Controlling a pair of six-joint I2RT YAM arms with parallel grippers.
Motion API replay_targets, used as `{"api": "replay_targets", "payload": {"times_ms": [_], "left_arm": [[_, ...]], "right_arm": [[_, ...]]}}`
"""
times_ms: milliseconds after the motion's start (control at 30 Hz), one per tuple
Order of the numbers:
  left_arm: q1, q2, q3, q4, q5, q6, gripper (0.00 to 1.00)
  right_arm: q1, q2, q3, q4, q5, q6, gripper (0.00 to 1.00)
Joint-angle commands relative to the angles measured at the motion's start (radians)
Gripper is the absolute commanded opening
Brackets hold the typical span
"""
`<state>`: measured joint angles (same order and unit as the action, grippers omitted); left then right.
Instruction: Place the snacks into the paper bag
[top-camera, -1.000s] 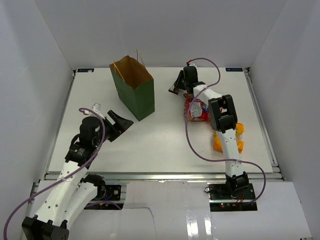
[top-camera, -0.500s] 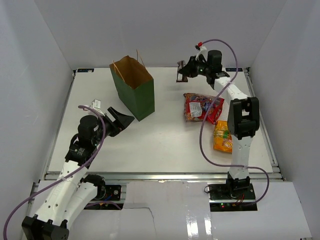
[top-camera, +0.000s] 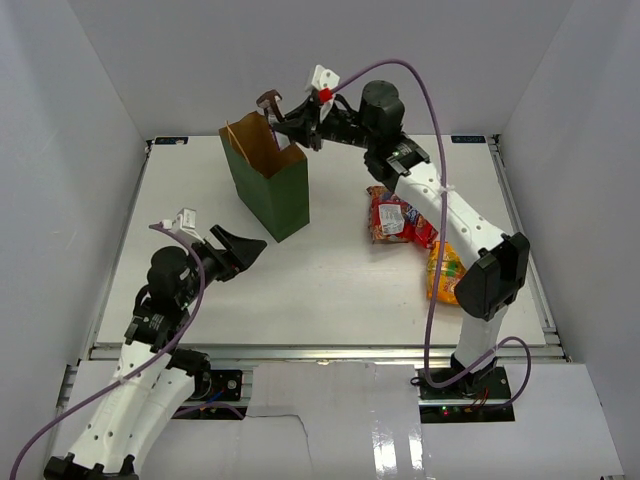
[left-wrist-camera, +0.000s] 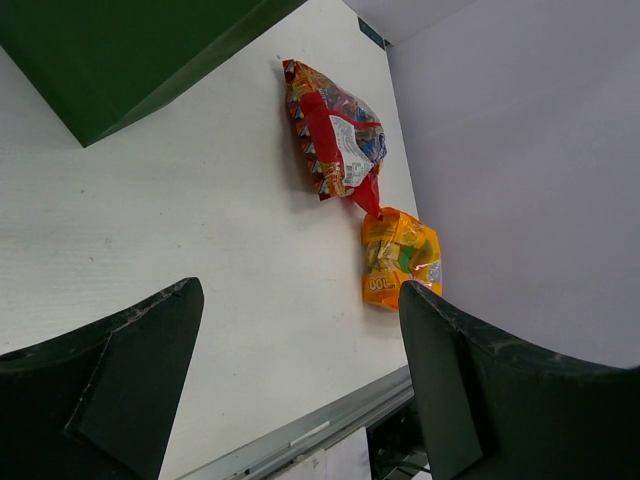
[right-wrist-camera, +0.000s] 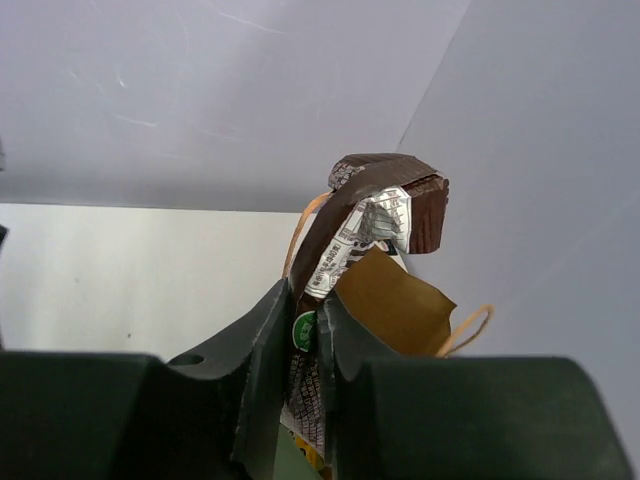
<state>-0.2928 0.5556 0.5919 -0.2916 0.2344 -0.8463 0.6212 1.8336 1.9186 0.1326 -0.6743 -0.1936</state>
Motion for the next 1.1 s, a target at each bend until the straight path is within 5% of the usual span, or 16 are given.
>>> {"api": "replay_targets", "payload": {"times_ms": [0,233,433,667,767,1067], "left_arm": [[-0.002,-0.042,-0.023,0.006,0.017,0.003,0.9],[-0.003,-0.105,-0.027,-0.026,0.017,-0.007,0.9],[-0.002,-0.097,-0.029,-0.02,0.048,-0.005,0.9],[-0.003,0.059,0.009,0.077,0.167,0.023,0.9],[-0.043,0.141,0.034,0.149,0.218,0.032,0.9],[-0.319,0.673,0.283,0.256,0.097,0.078,0.91]], "right_arm": [[0.055,0.07,0.046,-0.008,0.175,-0.124,0.23],[0.092,0.196,0.123,0.03,0.32,-0.139,0.28],[0.095,0.193,0.109,-0.004,0.329,-0.176,0.58],[0.063,0.053,0.069,-0.108,0.194,-0.101,0.74],[-0.033,-0.025,0.022,-0.214,0.037,-0.058,0.87],[-0.433,-0.308,-0.445,-0.415,-0.2,-0.089,0.94]]}}
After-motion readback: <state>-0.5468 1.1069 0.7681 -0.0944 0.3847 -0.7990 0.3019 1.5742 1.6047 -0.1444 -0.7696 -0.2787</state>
